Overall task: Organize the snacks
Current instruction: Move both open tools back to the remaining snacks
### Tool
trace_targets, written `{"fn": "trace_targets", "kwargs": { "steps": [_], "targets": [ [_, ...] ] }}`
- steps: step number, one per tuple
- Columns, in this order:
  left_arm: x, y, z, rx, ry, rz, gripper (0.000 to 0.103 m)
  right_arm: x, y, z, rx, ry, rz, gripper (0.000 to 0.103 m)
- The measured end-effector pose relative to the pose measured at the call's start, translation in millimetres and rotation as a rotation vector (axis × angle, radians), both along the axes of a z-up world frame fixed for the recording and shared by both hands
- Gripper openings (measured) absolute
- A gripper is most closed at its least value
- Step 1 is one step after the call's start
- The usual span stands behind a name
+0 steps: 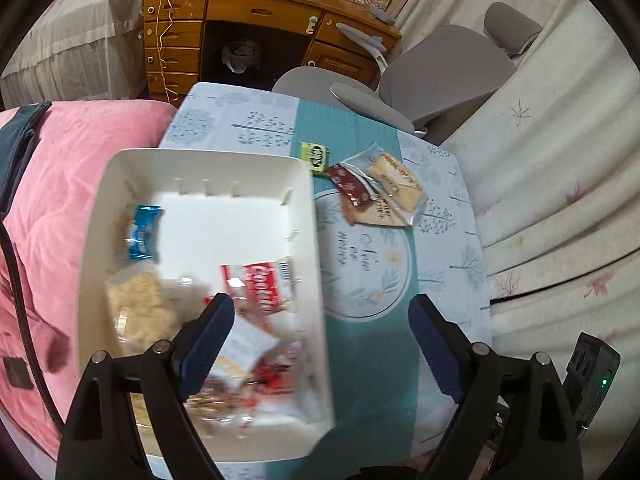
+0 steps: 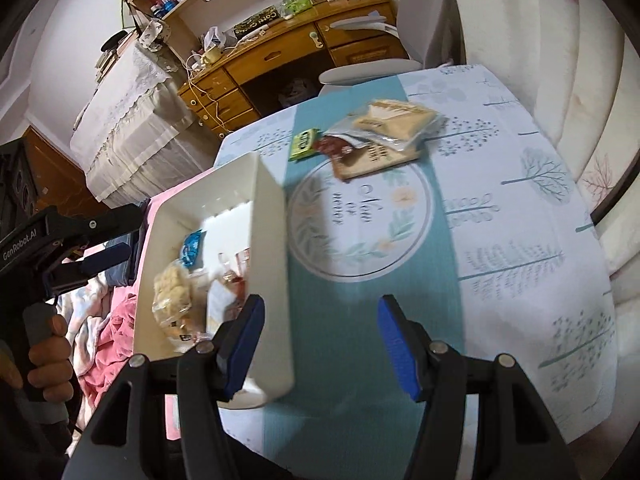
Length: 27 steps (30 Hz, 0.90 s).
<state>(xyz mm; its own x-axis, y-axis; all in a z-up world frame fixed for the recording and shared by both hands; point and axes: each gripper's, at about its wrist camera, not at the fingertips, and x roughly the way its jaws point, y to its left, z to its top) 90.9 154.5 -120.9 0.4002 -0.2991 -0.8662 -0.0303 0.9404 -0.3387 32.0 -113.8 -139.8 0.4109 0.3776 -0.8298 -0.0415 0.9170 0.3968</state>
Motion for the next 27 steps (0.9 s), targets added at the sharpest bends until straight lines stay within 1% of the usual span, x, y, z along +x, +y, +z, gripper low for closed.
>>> {"fn": "trace_targets", "kwargs": {
  "steps": [5, 9, 13, 16, 18, 22, 24, 26, 27],
  "targets": [
    [12, -39, -7, 0.014, 0.019, 0.046, 0.092, 19, -42, -13, 0.045, 0.053, 0.020, 0.063],
    [25, -61, -12, 0.018, 0.039, 0.090, 0.092, 37, -67, -23, 0.058, 0.085, 0.034, 0.064],
    [45, -79, -22, 0.036, 0.063, 0.132, 0.092, 57, -82, -30, 0.067, 0.096, 0.061, 0.066],
    [62, -90, -32, 0.045, 0.086, 0.169, 0.092, 76, -90, -35, 0.067, 0.091, 0.089, 0.074],
    [74, -95, -39, 0.053, 0.103, 0.197, 0.092, 92, -94, -38, 0.057, 0.085, 0.116, 0.075],
    [100, -104, -60, 0.100, 0.170, 0.245, 0.092, 119, -98, -42, 0.024, 0.062, 0.165, 0.078],
    [111, -107, -69, 0.110, 0.192, 0.261, 0.092, 133, -100, -44, -0.003, 0.044, 0.190, 0.080],
    [123, -108, -79, 0.128, 0.220, 0.280, 0.092, 148, -100, -45, -0.028, 0.017, 0.219, 0.086],
    [128, -108, -83, 0.135, 0.231, 0.291, 0.092, 155, -99, -46, -0.040, 0.005, 0.231, 0.087]
  ]
}}
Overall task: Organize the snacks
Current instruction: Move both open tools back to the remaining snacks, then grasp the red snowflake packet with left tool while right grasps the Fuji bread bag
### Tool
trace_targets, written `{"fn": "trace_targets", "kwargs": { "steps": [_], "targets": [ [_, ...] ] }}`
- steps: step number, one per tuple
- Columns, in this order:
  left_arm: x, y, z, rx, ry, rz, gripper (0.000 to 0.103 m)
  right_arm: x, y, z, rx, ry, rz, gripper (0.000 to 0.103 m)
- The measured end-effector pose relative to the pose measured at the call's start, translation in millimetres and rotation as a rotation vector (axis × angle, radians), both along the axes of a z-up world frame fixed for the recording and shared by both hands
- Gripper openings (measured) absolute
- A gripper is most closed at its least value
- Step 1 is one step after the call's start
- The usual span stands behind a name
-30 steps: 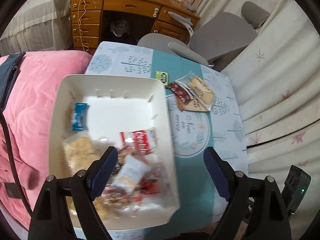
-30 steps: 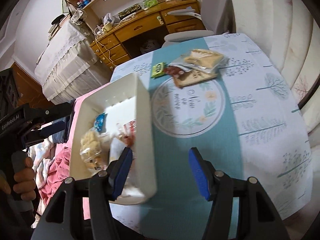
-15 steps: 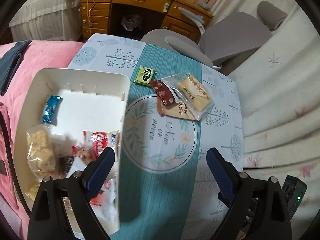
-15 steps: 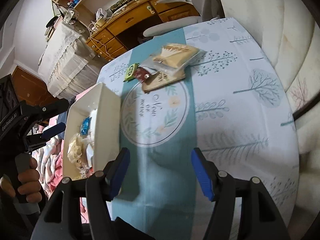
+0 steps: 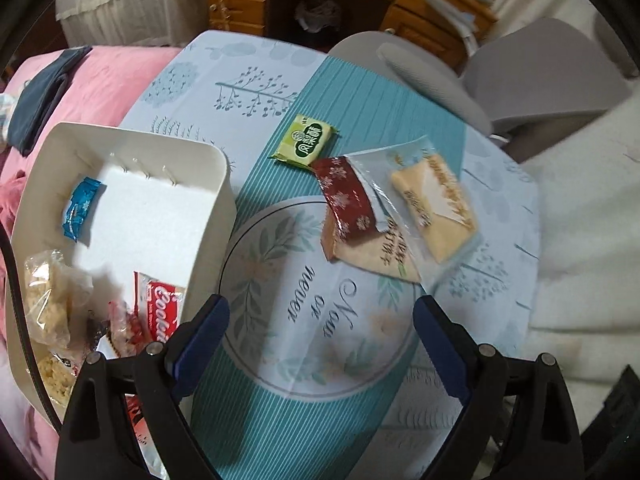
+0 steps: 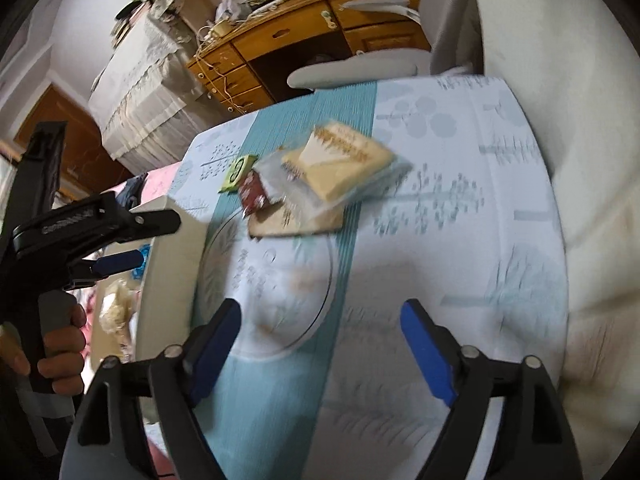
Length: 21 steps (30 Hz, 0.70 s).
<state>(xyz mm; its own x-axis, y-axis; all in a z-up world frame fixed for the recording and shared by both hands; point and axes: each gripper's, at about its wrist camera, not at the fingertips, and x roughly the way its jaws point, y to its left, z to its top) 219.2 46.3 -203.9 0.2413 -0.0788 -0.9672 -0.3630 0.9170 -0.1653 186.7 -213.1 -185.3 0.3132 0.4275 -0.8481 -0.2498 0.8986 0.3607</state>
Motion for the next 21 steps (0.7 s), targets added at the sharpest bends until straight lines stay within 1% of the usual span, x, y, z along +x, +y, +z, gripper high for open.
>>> {"fn": "trace_targets", "kwargs": {
  "steps": [6, 8, 11, 14, 16, 18, 21],
  "targets": [
    [31, -1, -23, 0.049, 0.051, 0.045, 0.092, 41, 12, -6, -0.089, -0.090, 0.090, 0.090],
    [40, -1, -30, 0.059, 0.067, 0.064, 0.092, 55, 17, -10, -0.110, -0.115, 0.114, 0.093],
    [52, 0, -39, 0.073, 0.079, 0.080, 0.092, 75, 24, -16, -0.124, -0.142, 0.151, 0.095],
    [62, 2, -48, 0.077, 0.085, 0.092, 0.092, 94, 35, -28, -0.135, -0.162, 0.197, 0.095],
    [68, 3, -56, 0.075, 0.104, 0.108, 0.092, 101, 42, -36, -0.146, -0.160, 0.217, 0.095],
    [71, 4, -61, 0.060, 0.114, 0.118, 0.092, 105, 50, -45, -0.171, -0.175, 0.235, 0.095],
    [75, 5, -69, 0.065, 0.127, 0.122, 0.092, 110, 58, -59, -0.179, -0.174, 0.259, 0.095]
  ]
}}
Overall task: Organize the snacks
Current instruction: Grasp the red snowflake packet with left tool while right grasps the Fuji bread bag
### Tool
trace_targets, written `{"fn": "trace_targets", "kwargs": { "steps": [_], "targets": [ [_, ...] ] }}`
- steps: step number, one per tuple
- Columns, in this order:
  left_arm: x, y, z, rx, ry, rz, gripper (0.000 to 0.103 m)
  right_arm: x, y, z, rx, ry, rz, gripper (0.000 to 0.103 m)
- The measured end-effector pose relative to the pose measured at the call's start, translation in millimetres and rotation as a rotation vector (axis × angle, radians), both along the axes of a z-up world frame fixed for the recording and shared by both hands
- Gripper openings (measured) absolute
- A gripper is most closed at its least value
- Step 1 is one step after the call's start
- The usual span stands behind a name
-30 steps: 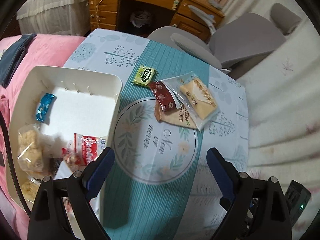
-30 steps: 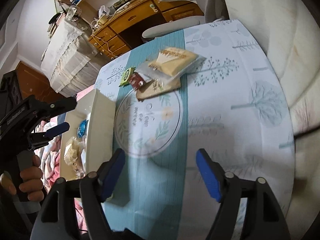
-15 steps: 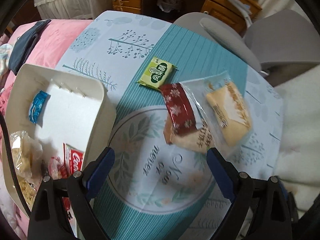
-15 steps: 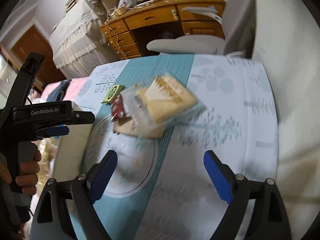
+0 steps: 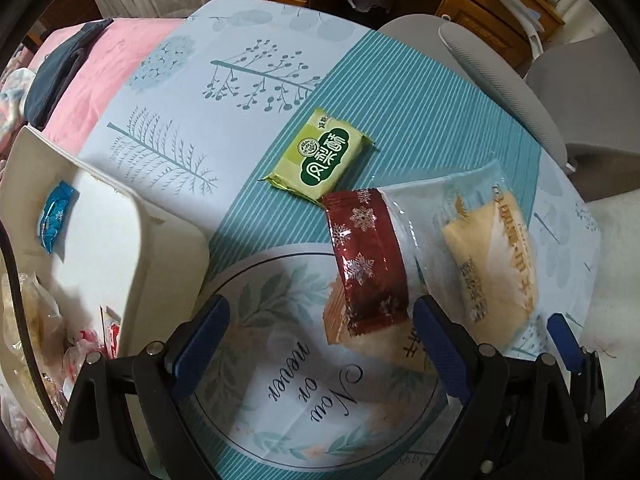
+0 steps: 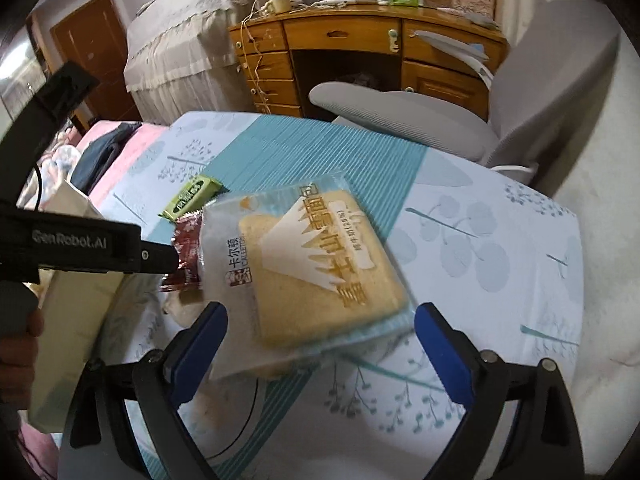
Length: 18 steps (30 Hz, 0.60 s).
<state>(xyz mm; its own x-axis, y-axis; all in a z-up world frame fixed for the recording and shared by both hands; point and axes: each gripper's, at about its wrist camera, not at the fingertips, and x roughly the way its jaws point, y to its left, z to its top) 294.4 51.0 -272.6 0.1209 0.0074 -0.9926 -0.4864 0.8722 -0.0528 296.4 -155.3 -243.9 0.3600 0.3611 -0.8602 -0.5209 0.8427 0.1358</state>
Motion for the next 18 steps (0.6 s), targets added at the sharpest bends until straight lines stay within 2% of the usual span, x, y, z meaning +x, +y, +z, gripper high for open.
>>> {"fn": "trace_targets", "kwargs": {
  "steps": [6, 12, 18],
  "targets": [
    [7, -5, -5, 0.008, 0.005, -0.010, 0.092, 9, 13, -12, -0.033, -0.069, 0.022, 0.095],
    [11, -5, -9, -0.011, -0.002, -0.014, 0.092, 23, 22, -20, -0.041, -0.056, 0.083, 0.100],
    [17, -9, -16, -0.032, 0.006, 0.005, 0.092, 25, 25, -27, -0.051, -0.044, 0.076, 0.101]
  ]
}}
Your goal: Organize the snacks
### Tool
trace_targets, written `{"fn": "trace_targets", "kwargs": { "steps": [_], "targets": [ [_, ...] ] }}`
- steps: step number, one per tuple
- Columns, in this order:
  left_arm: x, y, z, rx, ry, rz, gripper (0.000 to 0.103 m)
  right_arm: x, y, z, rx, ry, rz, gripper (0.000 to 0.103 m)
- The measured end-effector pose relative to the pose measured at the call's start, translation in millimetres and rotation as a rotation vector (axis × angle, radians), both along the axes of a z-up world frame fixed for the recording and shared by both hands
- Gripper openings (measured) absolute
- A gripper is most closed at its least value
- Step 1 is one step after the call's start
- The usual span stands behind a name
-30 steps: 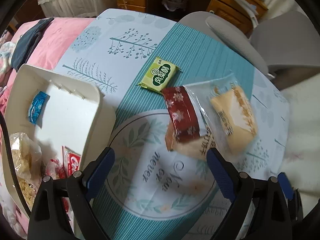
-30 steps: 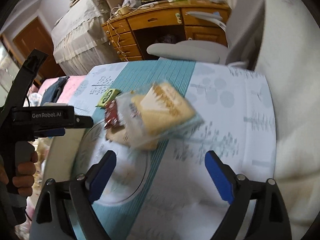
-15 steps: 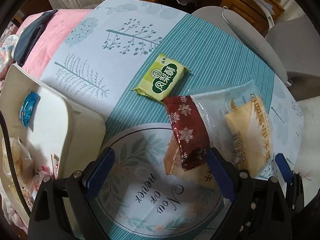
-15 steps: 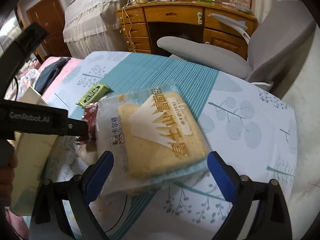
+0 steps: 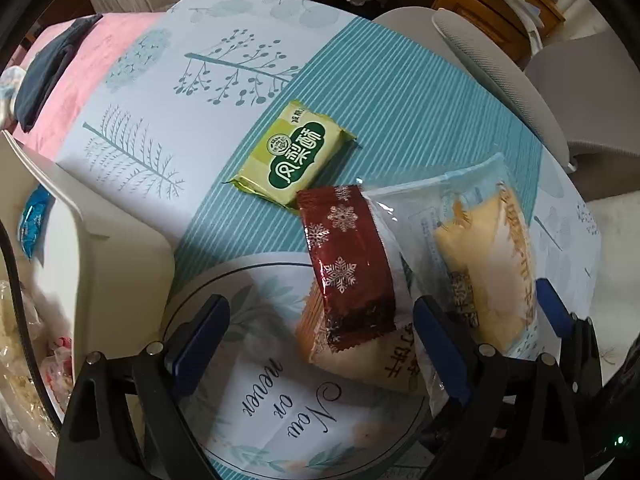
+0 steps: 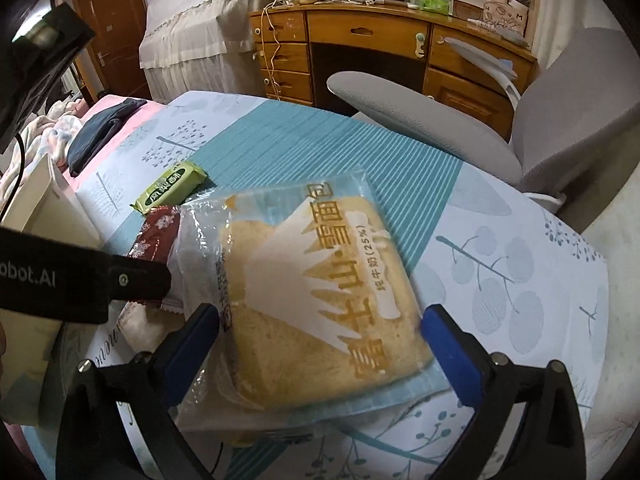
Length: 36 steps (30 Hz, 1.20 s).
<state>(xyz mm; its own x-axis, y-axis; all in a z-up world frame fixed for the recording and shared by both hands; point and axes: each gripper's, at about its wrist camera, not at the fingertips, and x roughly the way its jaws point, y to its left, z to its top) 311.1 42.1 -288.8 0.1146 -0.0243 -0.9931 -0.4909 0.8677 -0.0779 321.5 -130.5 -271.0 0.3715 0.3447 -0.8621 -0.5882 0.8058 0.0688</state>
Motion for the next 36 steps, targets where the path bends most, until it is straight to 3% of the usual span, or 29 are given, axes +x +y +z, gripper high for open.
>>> {"fn": "trace_targets", "kwargs": {
  "steps": [6, 9, 12, 28, 32, 34, 36],
  "targets": [
    [4, 9, -5, -0.017, -0.003, 0.044, 0.087, 0, -4, 1, -0.037, 0.024, -0.004, 0.093],
    [7, 13, -7, -0.035, -0.009, 0.053, 0.071, -1, -7, 2, -0.047, 0.036, -0.021, 0.092],
    [8, 17, -8, -0.065, -0.023, 0.074, 0.065, -2, -8, 2, -0.056, 0.052, -0.047, 0.091],
    [32, 33, -16, -0.090, -0.057, 0.157, 0.063, -33, -43, 2, -0.098, 0.134, -0.119, 0.091],
    [41, 35, -17, -0.110, -0.075, 0.176, 0.046, -36, -44, 2, -0.101, 0.133, -0.128, 0.091],
    [43, 33, -17, -0.126, -0.086, 0.175, 0.030, -36, -43, 3, -0.101, 0.134, -0.130, 0.091],
    [45, 29, -18, -0.132, -0.082, 0.160, 0.027, -35, -42, 3, -0.104, 0.154, -0.143, 0.091]
  ]
}}
